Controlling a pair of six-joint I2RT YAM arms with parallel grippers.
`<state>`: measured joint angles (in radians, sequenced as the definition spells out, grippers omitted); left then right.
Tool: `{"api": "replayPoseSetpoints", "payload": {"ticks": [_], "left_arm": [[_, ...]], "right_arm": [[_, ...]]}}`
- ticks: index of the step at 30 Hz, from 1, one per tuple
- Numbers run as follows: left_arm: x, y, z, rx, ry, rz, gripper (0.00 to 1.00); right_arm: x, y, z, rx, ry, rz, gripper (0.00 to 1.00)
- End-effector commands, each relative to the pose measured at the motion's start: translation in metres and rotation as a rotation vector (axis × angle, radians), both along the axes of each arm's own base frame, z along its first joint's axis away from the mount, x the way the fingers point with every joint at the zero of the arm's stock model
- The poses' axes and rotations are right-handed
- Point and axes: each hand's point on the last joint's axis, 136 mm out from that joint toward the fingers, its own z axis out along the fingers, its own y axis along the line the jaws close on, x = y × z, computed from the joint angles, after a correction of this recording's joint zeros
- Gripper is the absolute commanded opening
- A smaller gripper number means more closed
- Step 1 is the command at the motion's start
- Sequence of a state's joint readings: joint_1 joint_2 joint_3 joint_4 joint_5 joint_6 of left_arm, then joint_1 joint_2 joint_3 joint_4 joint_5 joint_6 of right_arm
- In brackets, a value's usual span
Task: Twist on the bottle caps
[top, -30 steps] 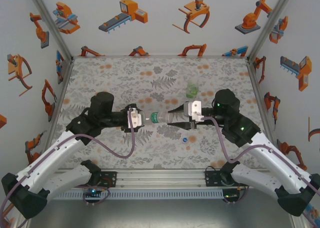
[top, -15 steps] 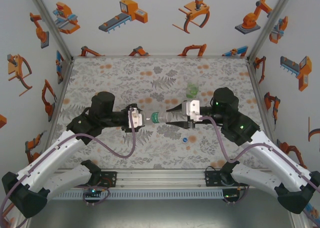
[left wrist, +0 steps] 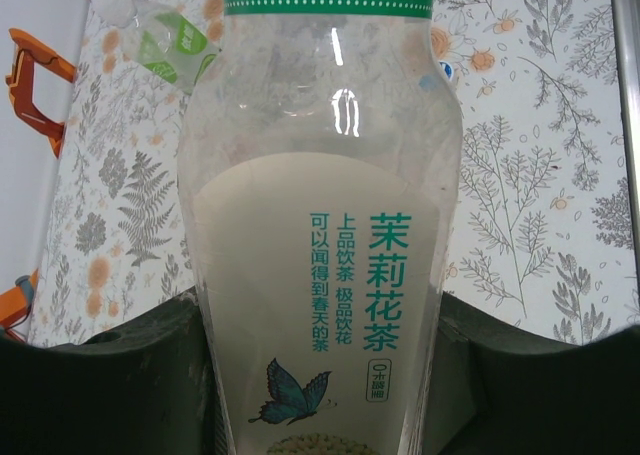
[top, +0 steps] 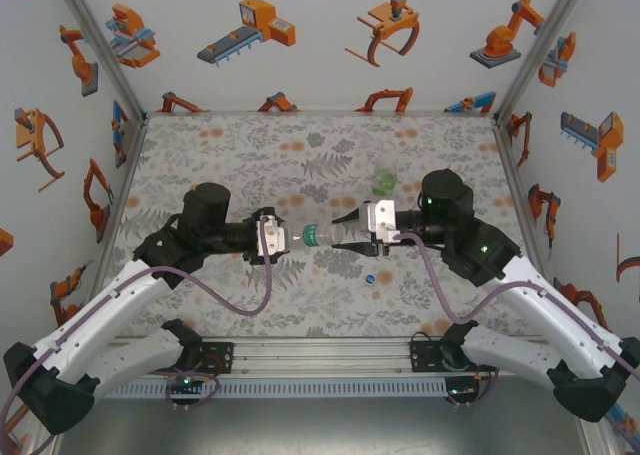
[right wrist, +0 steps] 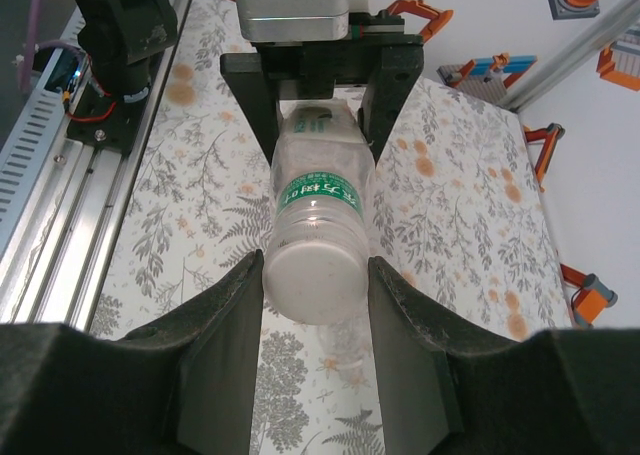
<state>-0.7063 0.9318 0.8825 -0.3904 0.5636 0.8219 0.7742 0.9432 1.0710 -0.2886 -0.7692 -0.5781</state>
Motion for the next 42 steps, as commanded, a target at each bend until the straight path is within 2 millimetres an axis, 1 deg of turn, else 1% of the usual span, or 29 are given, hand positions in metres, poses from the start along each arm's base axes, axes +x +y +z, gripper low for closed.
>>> {"api": "replayPoseSetpoints", "payload": {"ticks": [1,9,19,23,25,29,33,38,42], "left_arm": [[-0.004,-0.003,0.013,-0.021,-0.016,-0.028,0.0],[-0.009,-0.003,0.016,-0.032,-0.021,-0.043,0.0],[-0.027,-0.005,0.02,-0.066,-0.008,-0.143,0.0],[-0.032,-0.006,0.019,-0.067,0.01,-0.169,0.0],[-0.03,-0.007,0.018,-0.061,0.015,-0.166,0.0],[-0.022,-0.007,0.015,-0.042,0.025,-0.124,0.0],[-0.021,-0.007,0.016,-0.044,0.016,-0.115,0.0],[-0.011,-0.006,0.015,-0.032,0.016,-0.062,0.0],[-0.007,-0.006,0.014,-0.025,0.02,-0.045,0.0]], "right_arm": [[-0.005,0.002,0.01,0.014,-0.043,0.03,0.05],[-0.006,0.002,0.007,0.003,-0.055,0.04,0.04],[-0.014,0.0,0.004,0.005,-0.087,0.077,0.03],[-0.014,-0.001,0.005,0.004,-0.092,0.078,0.02],[-0.014,0.0,0.005,-0.002,-0.085,0.077,0.02],[-0.012,0.003,0.002,-0.025,-0.054,0.075,0.0],[-0.009,0.006,0.001,-0.024,-0.029,0.062,0.0],[-0.009,0.008,0.0,-0.023,-0.013,0.054,0.0],[-0.008,0.009,-0.001,-0.026,-0.015,0.043,0.0]]}}
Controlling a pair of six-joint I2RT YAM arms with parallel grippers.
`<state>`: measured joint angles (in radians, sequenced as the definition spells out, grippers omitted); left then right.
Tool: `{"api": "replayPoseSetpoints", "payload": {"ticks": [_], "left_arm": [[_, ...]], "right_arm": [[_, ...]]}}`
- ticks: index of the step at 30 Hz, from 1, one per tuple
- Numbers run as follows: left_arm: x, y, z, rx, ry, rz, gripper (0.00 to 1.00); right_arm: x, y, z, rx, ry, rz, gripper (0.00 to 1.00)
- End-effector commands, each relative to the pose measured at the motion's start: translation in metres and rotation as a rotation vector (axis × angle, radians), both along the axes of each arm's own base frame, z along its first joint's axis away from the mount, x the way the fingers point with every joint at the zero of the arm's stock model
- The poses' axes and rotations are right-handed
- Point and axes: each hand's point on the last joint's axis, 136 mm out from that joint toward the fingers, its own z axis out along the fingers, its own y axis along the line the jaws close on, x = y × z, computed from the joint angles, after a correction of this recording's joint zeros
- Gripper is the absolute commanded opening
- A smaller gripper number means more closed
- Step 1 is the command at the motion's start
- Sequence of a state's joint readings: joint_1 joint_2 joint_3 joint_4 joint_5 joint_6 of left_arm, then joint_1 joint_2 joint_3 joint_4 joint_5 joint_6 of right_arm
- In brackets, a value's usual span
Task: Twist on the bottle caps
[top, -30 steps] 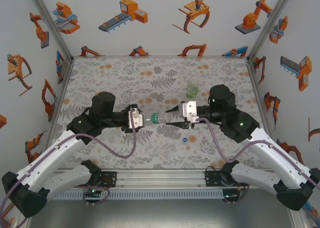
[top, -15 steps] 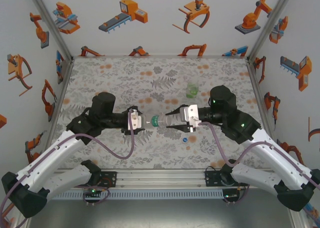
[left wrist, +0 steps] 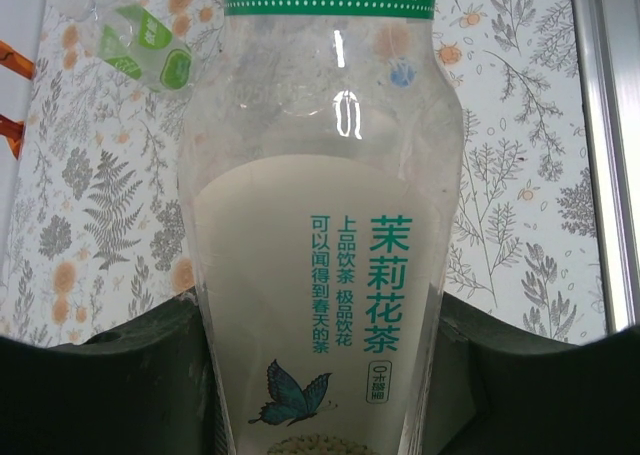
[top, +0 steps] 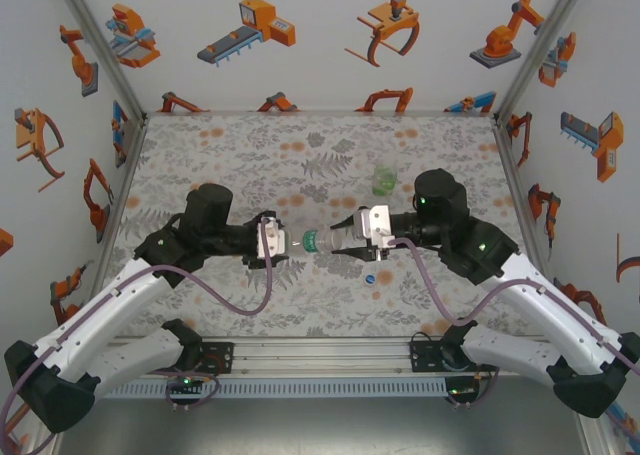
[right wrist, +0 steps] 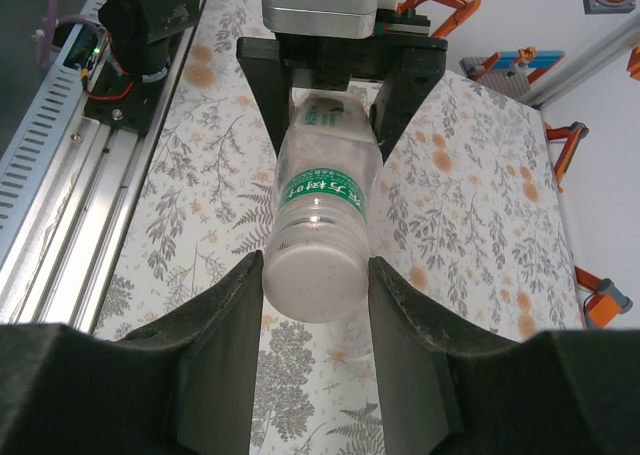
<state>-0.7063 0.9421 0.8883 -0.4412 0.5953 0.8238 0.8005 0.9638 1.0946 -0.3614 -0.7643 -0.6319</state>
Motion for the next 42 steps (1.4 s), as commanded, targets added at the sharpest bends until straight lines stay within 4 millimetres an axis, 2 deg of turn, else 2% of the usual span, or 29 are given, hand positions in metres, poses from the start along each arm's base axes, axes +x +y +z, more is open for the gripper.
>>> {"api": "replayPoseSetpoints", "payload": {"ticks": [1,16,22,28,33,42], "left_arm": [[0.001,-0.007,0.022,-0.049,-0.027,-0.013,0.0],[-0.001,-0.006,0.024,-0.053,-0.034,-0.018,0.0],[-0.001,-0.004,0.028,-0.082,-0.073,-0.01,0.0],[0.004,-0.001,0.032,-0.096,-0.106,0.027,0.0],[0.005,-0.001,0.034,-0.105,-0.114,0.032,0.0],[0.001,-0.003,0.033,-0.111,-0.101,0.008,0.0]], "right_arm": [[-0.002,0.006,0.009,0.026,-0.012,0.009,0.0],[0.002,0.006,0.008,0.015,0.016,-0.023,0.0],[0.028,0.005,0.017,0.086,0.123,-0.205,0.0],[0.065,-0.003,0.024,0.238,0.365,-0.447,0.0],[0.083,-0.009,0.02,0.36,0.644,-0.564,0.0],[0.081,-0.004,0.013,0.401,1.025,-0.571,0.0]]}}
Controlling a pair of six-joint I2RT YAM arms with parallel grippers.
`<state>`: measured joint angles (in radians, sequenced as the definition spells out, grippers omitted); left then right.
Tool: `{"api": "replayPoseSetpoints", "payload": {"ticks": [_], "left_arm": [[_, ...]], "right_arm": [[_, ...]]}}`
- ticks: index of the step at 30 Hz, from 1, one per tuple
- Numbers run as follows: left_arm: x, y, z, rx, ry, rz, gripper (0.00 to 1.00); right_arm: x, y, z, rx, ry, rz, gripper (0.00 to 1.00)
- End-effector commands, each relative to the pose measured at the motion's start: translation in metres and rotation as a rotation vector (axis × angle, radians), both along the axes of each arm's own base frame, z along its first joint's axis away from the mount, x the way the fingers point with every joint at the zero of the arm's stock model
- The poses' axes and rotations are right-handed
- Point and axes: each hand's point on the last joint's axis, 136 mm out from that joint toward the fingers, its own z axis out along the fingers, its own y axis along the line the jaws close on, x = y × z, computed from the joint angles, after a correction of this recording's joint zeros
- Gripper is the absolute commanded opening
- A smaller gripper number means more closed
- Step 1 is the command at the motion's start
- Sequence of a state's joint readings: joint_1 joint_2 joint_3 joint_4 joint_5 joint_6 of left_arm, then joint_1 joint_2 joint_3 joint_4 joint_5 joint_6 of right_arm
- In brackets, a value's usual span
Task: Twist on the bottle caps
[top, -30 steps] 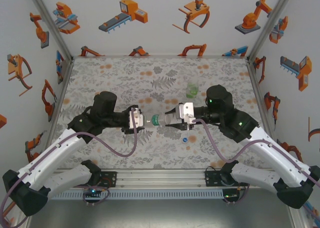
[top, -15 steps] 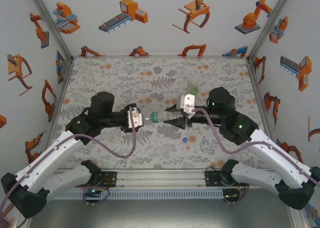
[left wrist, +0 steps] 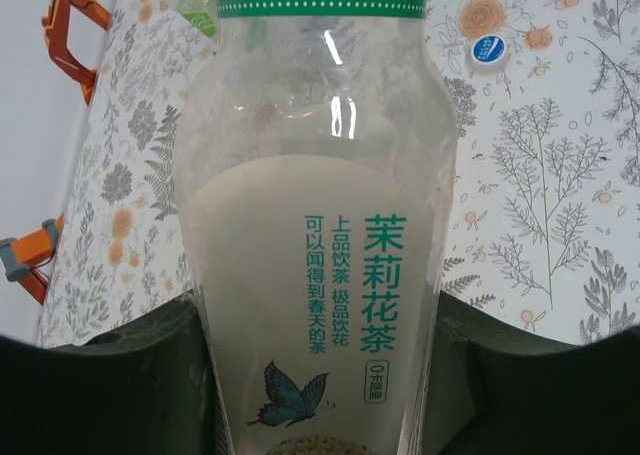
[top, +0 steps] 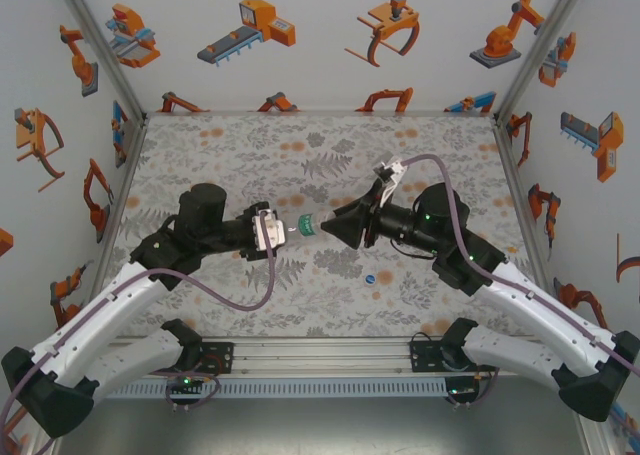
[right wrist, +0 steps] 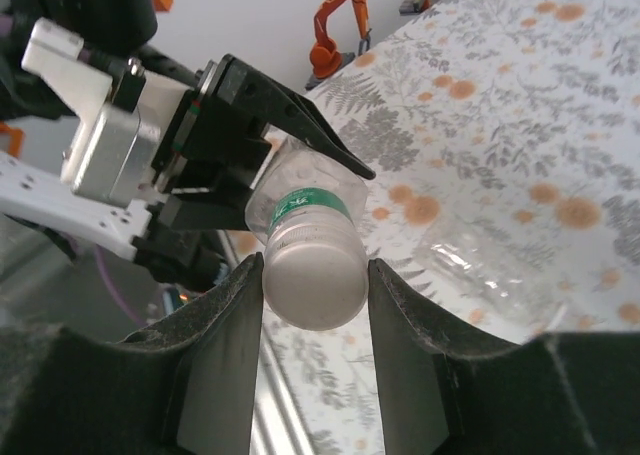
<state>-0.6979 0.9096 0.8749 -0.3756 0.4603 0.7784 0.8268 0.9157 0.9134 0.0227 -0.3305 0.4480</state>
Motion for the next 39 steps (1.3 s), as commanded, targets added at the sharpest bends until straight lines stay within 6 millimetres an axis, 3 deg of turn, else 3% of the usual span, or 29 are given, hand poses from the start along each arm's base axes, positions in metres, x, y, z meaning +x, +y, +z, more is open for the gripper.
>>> {"api": "replayPoseSetpoints", "payload": {"ticks": [1,7,14,20,24,33,39], "left_arm": [[-0.024,-0.012,0.025,-0.094,-0.041,-0.144,0.0],[-0.031,-0.013,0.025,-0.105,-0.037,-0.18,0.0],[-0.027,-0.013,0.025,-0.103,-0.041,-0.16,0.0],[-0.017,-0.011,0.027,-0.116,-0.065,-0.102,0.0],[-0.014,-0.012,0.026,-0.111,-0.072,-0.086,0.0],[-0.013,-0.014,0.021,-0.087,-0.076,-0.069,0.0],[-0.014,-0.015,0.018,-0.081,-0.075,-0.076,0.0]], "right_arm": [[0.009,0.002,0.005,0.117,0.203,-0.047,0.0],[0.002,0.003,-0.002,0.134,0.325,-0.02,0.0],[0.016,-0.013,-0.026,0.011,0.482,-0.188,0.0],[0.022,0.009,-0.03,0.175,0.7,-0.147,0.0],[0.025,0.019,-0.039,0.189,0.799,-0.14,0.01],[0.026,0.016,-0.039,0.196,0.82,-0.163,0.43],[0.024,0.005,-0.029,0.165,0.735,-0.184,0.63]]}}
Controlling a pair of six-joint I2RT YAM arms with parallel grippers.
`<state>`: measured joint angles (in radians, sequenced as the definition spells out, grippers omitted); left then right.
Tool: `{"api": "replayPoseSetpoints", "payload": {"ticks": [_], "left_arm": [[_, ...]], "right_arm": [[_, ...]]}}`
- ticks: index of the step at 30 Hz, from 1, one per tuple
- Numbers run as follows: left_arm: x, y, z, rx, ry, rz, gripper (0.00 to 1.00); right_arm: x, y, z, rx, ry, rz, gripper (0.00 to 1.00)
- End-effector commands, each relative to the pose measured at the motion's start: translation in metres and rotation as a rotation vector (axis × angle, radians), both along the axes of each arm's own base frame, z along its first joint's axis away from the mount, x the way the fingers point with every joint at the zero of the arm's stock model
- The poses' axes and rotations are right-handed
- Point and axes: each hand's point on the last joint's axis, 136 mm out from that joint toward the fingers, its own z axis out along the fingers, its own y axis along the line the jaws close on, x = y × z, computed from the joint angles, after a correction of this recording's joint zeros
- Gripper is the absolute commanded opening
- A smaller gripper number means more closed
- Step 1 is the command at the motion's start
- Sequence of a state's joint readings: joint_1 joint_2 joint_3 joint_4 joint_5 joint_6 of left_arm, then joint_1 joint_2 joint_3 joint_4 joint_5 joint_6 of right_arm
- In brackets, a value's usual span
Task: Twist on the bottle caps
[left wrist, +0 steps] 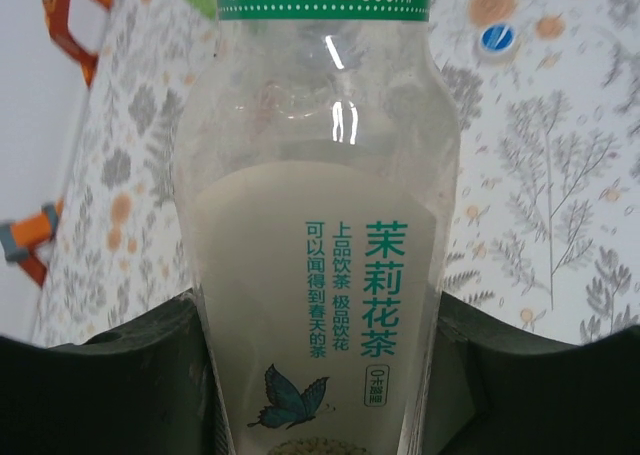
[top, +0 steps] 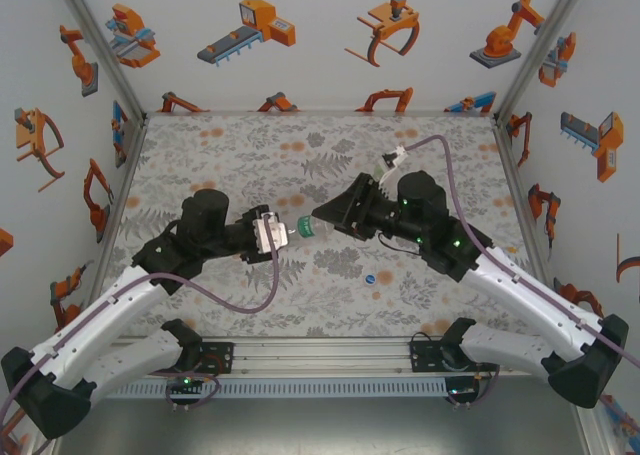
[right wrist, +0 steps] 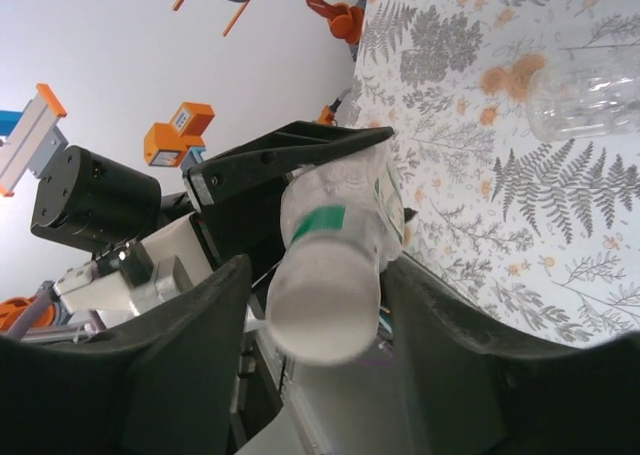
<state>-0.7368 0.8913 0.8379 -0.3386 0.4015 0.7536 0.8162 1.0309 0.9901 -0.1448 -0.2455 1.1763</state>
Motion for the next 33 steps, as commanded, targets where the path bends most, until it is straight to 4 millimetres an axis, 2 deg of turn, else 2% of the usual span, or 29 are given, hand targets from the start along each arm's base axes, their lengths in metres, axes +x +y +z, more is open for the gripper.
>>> {"api": "replayPoseSetpoints", "payload": {"ticks": [1,4,8,13,18,20,23,27,33], "left_arm": [[-0.012,-0.013,0.024,-0.08,-0.065,-0.101,0.0],[-0.012,-0.012,0.023,-0.073,-0.067,-0.098,0.0],[-0.011,-0.012,0.022,-0.066,-0.069,-0.094,0.0],[-0.01,-0.01,0.023,-0.059,-0.072,-0.086,0.0],[-0.009,-0.009,0.024,-0.049,-0.071,-0.077,0.0],[-0.01,-0.009,0.023,-0.046,-0.064,-0.083,0.0],[-0.013,-0.011,0.023,-0.045,-0.053,-0.106,0.0],[-0.018,-0.012,0.024,-0.048,-0.045,-0.132,0.0],[-0.026,-0.015,0.022,-0.053,-0.029,-0.179,0.0]], "right_arm": [[-0.006,-0.002,0.015,-0.004,-0.057,0.021,0.66],[-0.005,-0.005,0.022,-0.031,-0.104,0.024,0.71],[-0.006,-0.012,0.036,-0.085,-0.19,0.023,0.73],[-0.011,-0.022,0.063,-0.125,-0.368,0.042,0.75],[-0.025,-0.031,0.087,-0.223,-0.663,0.114,0.72],[-0.033,-0.037,0.094,-0.278,-0.834,0.143,0.71],[-0.056,-0.04,0.104,-0.339,-1.149,0.234,0.71],[-0.084,-0.034,0.092,-0.413,-1.451,0.423,0.72],[-0.108,-0.02,0.076,-0.353,-1.636,0.613,0.73]]}}
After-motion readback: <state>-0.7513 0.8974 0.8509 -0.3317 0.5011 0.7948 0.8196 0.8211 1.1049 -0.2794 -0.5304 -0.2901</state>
